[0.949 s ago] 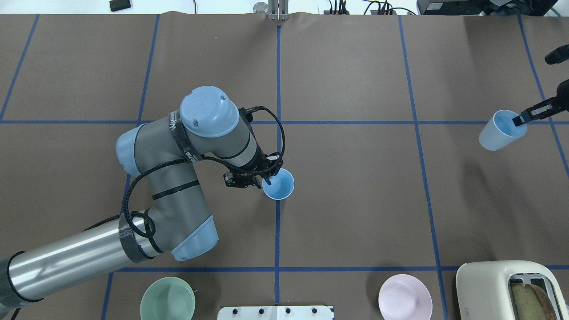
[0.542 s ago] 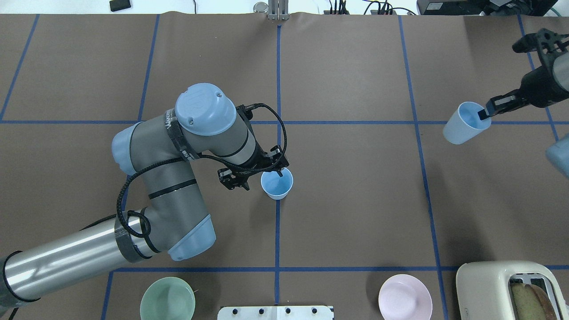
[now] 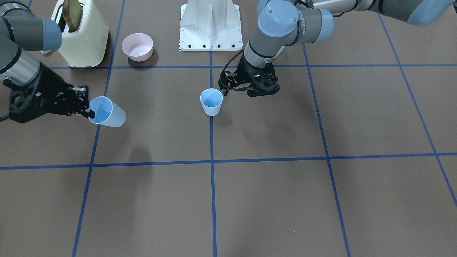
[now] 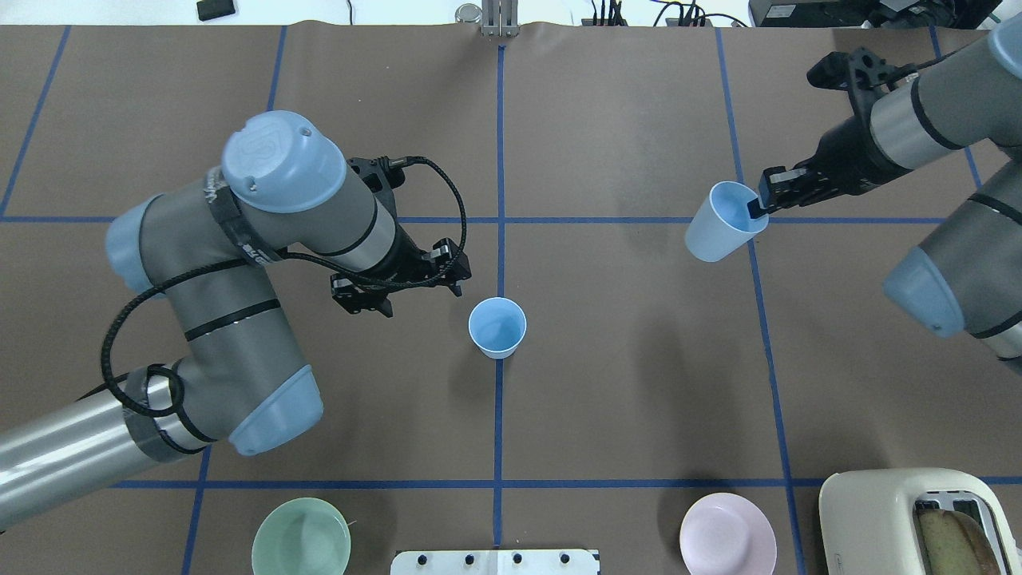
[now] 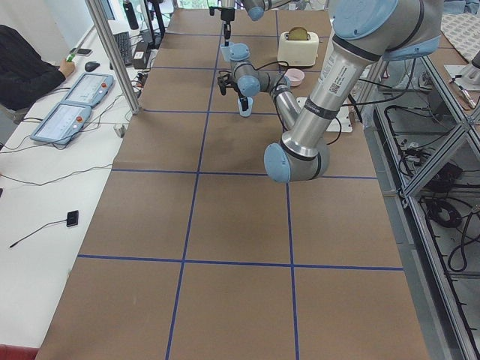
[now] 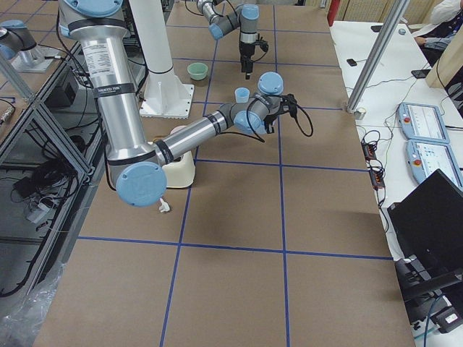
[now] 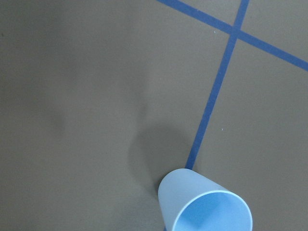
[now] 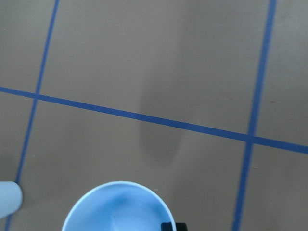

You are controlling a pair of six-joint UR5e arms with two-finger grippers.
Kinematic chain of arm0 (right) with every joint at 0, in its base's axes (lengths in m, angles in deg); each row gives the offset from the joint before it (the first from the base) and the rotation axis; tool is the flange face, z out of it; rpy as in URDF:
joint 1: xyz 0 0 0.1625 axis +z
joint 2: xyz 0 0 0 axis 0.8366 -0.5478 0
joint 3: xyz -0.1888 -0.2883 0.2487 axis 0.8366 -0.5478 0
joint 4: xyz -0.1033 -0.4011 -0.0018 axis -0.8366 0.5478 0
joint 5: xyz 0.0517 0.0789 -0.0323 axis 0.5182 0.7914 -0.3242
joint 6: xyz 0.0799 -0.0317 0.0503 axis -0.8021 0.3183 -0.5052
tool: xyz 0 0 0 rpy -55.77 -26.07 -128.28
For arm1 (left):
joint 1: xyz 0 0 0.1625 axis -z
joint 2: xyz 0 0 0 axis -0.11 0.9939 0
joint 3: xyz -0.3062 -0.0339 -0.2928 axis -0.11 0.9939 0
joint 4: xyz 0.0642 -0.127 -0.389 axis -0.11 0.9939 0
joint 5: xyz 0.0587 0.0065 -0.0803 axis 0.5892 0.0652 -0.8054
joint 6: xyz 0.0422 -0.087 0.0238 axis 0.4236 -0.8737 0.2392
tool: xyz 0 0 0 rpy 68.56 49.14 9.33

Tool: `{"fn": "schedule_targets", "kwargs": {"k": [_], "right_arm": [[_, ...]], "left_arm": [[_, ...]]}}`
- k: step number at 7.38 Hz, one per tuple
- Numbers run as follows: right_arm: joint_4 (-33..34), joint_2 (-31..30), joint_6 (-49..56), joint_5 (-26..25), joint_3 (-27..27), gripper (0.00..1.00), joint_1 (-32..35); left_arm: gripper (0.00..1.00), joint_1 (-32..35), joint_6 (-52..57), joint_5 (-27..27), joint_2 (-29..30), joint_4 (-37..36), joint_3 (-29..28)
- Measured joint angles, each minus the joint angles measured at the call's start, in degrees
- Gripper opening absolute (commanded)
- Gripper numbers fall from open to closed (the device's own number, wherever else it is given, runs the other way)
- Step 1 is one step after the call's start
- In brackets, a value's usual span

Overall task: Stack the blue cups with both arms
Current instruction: 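Lower the held cup into the centre cup while the left arm withdraws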

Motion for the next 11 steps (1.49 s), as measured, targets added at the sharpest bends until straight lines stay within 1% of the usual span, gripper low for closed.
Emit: {"fn": "schedule_targets", "kwargs": {"k": [1, 2, 3, 4, 5, 6, 8, 11], "right_arm": [[0.1, 2.3, -4.6, -2.3, 0.7, 0.00, -3.0], [1.9, 4.7, -8.1, -4.9, 1.8, 0.00, -5.6], [7.7, 7.8, -10.1, -8.7, 4.1, 0.00, -8.4], [15.1, 11.2, -10.9, -13.1, 6.9, 0.00, -11.4], [20.1, 14.0, -12.0, -16.9, 8.6, 0.00, -14.3], [22.4, 15.7, -13.5, -20.5, 9.4, 0.00, -17.1], [23.6, 17.6, -14.9, -27.7, 9.2, 0.00, -23.4], [23.6, 20.5, -15.1, -33.3, 6.2, 0.00, -27.9]], "left_arm": [[0.97, 1.3, 5.6, -0.1, -1.4, -3.3, 2.6], [0.97, 2.3, 9.8, 0.0, -3.0, -4.8, 4.3], [0.97, 3.2, 13.4, -0.1, -4.9, -5.4, 5.7], [0.97, 4.2, 16.7, -0.1, -6.8, -5.5, 6.8], [0.97, 5.4, 20.3, -0.2, -8.9, -5.5, 7.7], [0.97, 6.6, 24.1, -0.2, -11.0, -5.4, 8.6], [0.97, 8.3, 28.7, -0.2, -13.5, -5.1, 9.1], [0.97, 8.7, 29.7, -0.2, -14.8, -4.0, 8.8]]}}
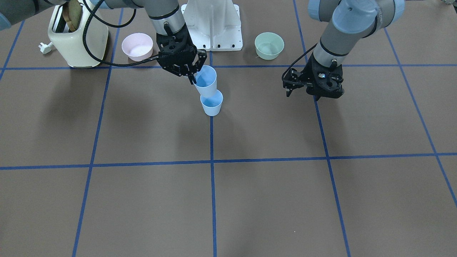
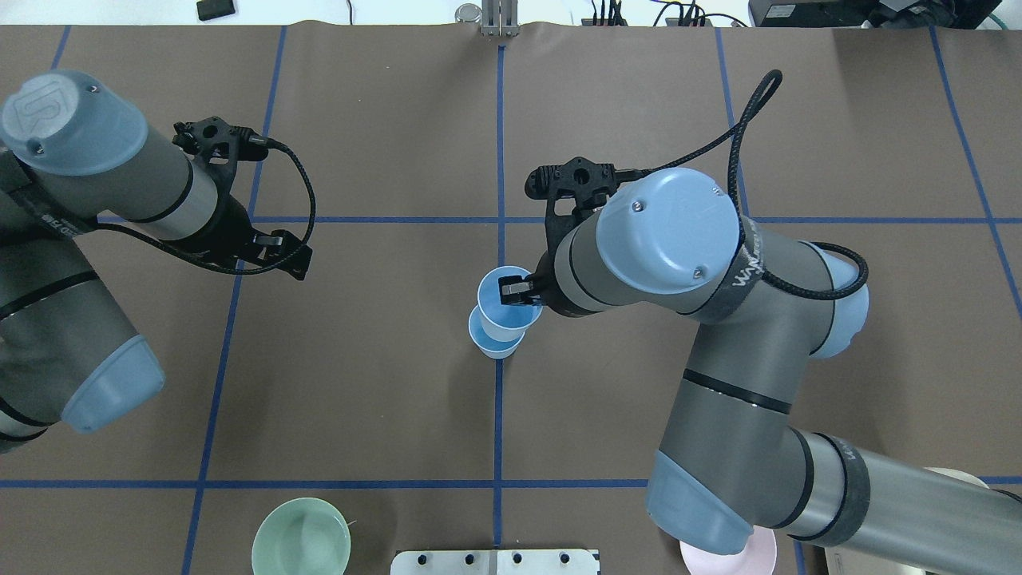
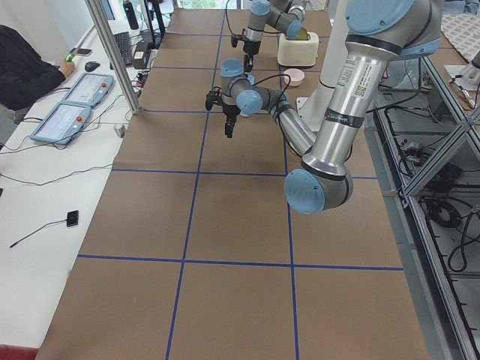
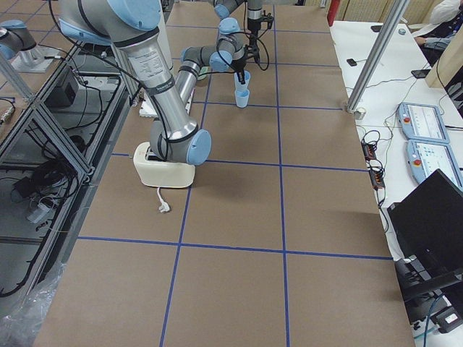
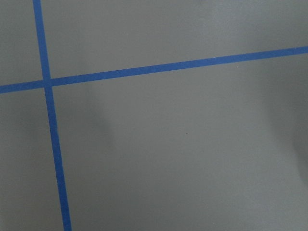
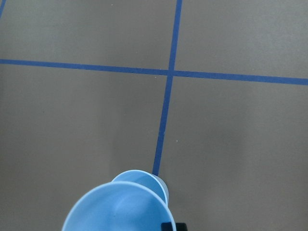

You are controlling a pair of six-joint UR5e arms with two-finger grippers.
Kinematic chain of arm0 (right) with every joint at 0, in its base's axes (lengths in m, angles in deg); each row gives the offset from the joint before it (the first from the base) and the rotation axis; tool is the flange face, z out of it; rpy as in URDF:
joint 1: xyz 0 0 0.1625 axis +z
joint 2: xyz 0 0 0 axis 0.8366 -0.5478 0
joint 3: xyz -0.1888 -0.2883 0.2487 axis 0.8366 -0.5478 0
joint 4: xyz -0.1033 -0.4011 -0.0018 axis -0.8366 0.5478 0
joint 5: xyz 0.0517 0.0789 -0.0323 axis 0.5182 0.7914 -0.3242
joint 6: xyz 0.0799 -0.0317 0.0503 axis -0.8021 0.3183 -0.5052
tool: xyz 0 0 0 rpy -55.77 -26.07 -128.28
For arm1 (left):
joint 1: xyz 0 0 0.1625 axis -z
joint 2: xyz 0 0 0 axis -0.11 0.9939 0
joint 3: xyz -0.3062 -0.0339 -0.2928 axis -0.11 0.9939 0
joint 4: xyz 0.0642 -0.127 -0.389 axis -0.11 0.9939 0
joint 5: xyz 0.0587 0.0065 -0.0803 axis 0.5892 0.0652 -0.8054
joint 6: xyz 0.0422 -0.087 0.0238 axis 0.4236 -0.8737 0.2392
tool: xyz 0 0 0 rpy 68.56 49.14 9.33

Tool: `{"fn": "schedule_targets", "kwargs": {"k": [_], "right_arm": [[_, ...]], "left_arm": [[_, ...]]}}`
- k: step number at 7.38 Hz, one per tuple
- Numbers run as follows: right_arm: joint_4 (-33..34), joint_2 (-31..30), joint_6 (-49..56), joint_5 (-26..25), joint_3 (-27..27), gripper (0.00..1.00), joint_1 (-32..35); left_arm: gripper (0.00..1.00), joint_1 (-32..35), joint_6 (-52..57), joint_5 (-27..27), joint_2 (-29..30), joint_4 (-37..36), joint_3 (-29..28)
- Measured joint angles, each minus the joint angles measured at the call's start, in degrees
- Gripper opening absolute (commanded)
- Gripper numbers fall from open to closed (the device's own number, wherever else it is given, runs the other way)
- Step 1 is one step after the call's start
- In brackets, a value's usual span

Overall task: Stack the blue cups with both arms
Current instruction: 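Lower the held cup into the centre cup while the left arm withdraws, then open the right gripper and lift it off the stacked cups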

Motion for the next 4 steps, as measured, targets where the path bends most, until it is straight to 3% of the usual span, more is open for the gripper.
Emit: {"fn": "schedule_targets", "kwargs": {"k": [4], "right_arm": [[-0.3, 0.7, 0.1, -3.7, -2.3, 0.00, -2.4]], "left_arm": [[0.97, 0.0, -0.1, -0.1, -0.1, 0.1, -0.2]]}}
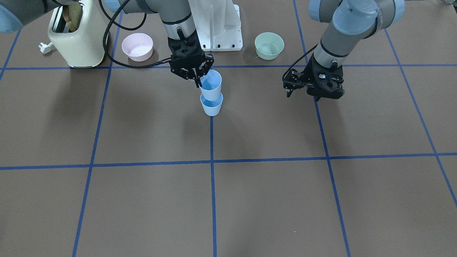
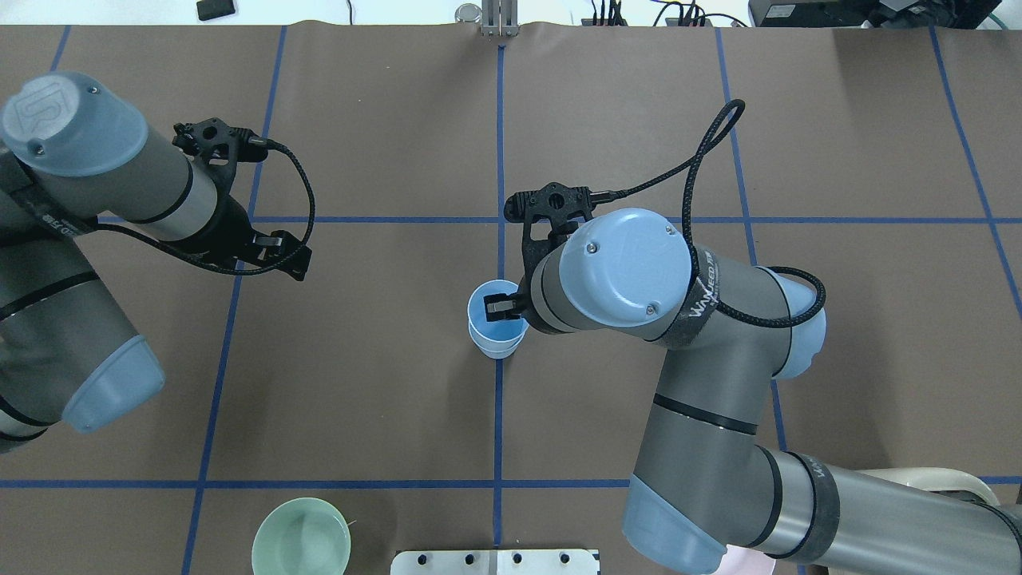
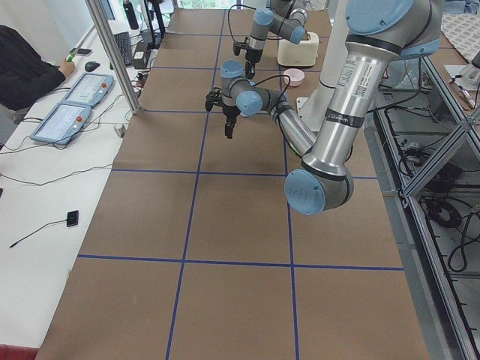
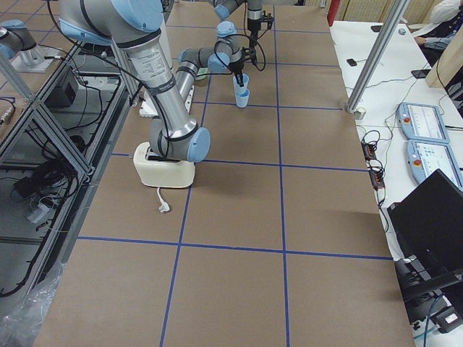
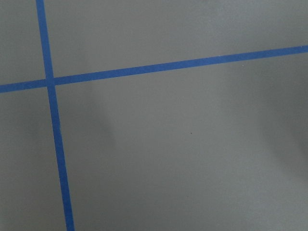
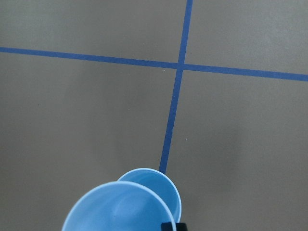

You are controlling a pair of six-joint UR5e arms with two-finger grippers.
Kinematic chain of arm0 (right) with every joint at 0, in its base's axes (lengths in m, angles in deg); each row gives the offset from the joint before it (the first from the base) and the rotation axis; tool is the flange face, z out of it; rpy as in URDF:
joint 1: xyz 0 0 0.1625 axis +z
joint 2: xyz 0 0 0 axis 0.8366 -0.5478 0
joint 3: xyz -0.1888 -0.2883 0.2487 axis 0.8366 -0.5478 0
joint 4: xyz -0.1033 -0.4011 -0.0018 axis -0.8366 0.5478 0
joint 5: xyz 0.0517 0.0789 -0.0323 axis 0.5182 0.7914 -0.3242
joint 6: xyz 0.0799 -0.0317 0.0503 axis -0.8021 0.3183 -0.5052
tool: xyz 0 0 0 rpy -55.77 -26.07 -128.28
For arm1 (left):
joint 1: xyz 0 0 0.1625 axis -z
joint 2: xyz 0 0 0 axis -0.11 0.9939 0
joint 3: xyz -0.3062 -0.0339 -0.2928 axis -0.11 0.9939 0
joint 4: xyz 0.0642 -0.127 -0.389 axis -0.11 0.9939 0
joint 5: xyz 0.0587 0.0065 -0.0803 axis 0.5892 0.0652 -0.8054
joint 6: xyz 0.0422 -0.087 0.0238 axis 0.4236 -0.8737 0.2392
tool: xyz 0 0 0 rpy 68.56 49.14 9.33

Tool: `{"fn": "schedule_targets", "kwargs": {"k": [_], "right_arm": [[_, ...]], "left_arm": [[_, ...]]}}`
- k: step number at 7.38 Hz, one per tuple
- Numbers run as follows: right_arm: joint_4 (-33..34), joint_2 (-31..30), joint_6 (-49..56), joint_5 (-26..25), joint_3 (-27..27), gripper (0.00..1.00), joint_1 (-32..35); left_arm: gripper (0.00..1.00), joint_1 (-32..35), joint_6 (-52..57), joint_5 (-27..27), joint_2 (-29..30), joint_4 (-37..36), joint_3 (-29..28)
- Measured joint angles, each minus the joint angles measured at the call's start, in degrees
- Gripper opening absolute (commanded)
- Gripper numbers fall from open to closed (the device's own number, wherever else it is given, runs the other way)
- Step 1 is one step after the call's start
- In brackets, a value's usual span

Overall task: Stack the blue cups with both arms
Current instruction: 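Open the right gripper and lift it off the stacked cups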

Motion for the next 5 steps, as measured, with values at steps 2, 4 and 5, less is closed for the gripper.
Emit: {"fn": "schedule_targets", "kwargs": {"k": [2, 4, 5], "right_arm": [[-0.1, 0.0, 0.4, -0.4, -0.4, 0.00, -0.3], [-0.1, 0.1, 0.6, -0.6, -0.6, 0.00, -0.3], [-0.1, 0.2, 0.7, -0.9, -0.7, 0.00, -0.3]], "left_arm": [[0.97, 0.0, 0.0, 0.0, 0.0, 0.0, -0.1], [0.97, 0.0, 0.0, 0.1, -0.1, 0.0, -0.2], [0.97, 0.0, -0.1, 0.1, -0.1, 0.0, -0.2]]}}
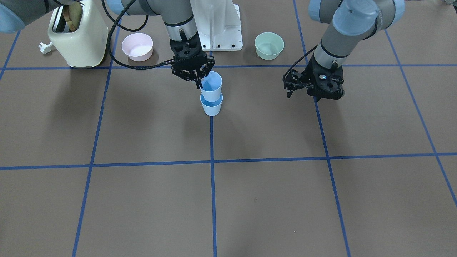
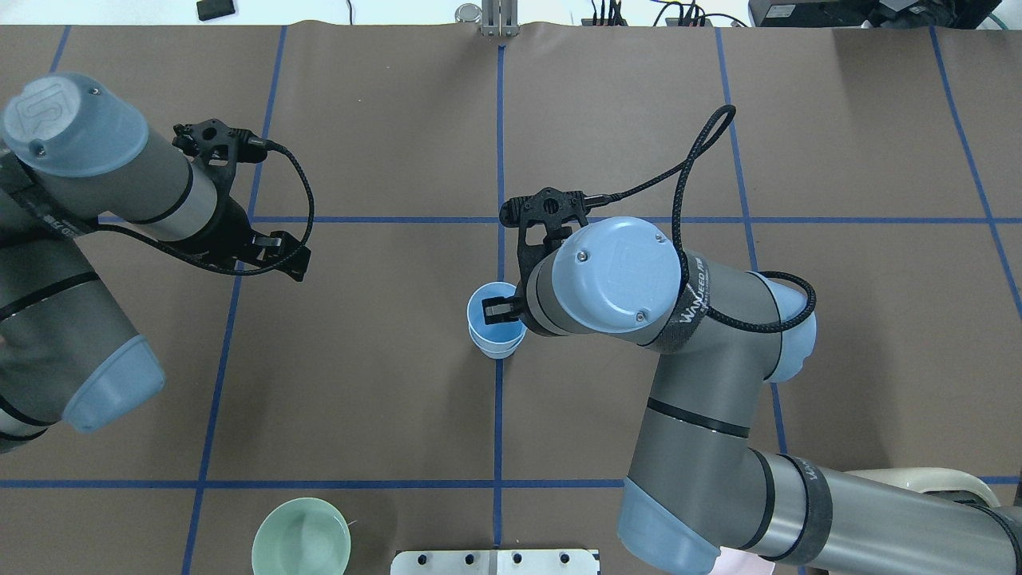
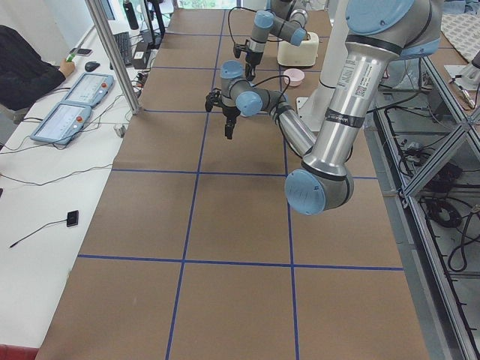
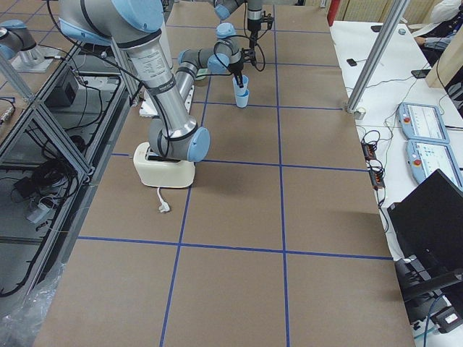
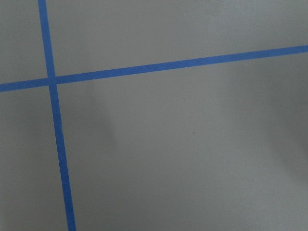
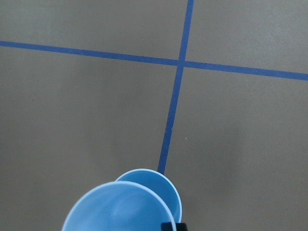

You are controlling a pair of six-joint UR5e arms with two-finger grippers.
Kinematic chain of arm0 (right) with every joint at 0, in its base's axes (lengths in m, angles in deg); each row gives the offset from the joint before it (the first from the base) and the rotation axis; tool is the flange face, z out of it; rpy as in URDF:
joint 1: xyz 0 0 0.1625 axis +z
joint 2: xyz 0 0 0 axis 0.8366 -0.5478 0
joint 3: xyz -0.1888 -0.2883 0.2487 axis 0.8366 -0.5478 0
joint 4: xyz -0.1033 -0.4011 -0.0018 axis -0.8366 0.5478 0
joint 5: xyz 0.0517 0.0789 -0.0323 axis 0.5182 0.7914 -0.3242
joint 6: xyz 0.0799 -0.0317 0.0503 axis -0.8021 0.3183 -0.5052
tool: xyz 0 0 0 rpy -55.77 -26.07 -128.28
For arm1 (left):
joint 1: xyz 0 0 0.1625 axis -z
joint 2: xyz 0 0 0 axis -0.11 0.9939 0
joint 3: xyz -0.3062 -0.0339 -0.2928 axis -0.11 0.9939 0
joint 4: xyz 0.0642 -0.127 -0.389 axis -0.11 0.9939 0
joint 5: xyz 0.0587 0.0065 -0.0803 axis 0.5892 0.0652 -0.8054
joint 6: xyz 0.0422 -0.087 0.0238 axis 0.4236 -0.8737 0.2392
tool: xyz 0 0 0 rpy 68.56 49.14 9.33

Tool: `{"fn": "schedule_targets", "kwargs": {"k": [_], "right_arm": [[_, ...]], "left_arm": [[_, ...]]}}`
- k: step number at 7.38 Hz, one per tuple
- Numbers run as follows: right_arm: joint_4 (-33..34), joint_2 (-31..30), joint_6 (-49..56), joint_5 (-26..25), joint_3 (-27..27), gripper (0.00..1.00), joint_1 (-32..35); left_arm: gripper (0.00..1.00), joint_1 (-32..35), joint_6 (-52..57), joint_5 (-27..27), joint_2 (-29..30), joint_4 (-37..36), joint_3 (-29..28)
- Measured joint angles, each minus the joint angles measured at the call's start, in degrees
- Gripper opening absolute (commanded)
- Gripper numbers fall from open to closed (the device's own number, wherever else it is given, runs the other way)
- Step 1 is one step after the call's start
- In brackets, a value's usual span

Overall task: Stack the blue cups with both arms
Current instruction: 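Open the right gripper and lift it off the stacked cups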

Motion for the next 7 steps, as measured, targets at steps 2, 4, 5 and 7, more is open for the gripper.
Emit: {"fn": "schedule_targets", "kwargs": {"k": [2, 4, 5, 7], "right_arm": [[0.0, 0.2, 0.1, -0.4, -0.2, 0.00, 0.0], [0.0, 0.4, 0.2, -0.5, -0.4, 0.85, 0.1], [-0.1, 0.4, 0.4, -0.4, -0.4, 1.00, 0.2], [-0.1, 0.6, 0.5, -0.2, -0.5, 1.00, 0.7]], "left_arm": [[0.97, 0.0, 0.0, 0.0, 0.0, 0.0, 0.0], [0.97, -0.1, -0.2, 0.0, 0.0, 0.0, 0.0], [0.97, -0.1, -0.3, 0.0, 0.0, 0.0, 0.0], [0.97, -0.1, -0.4, 0.0, 0.0, 0.0, 0.1]]}}
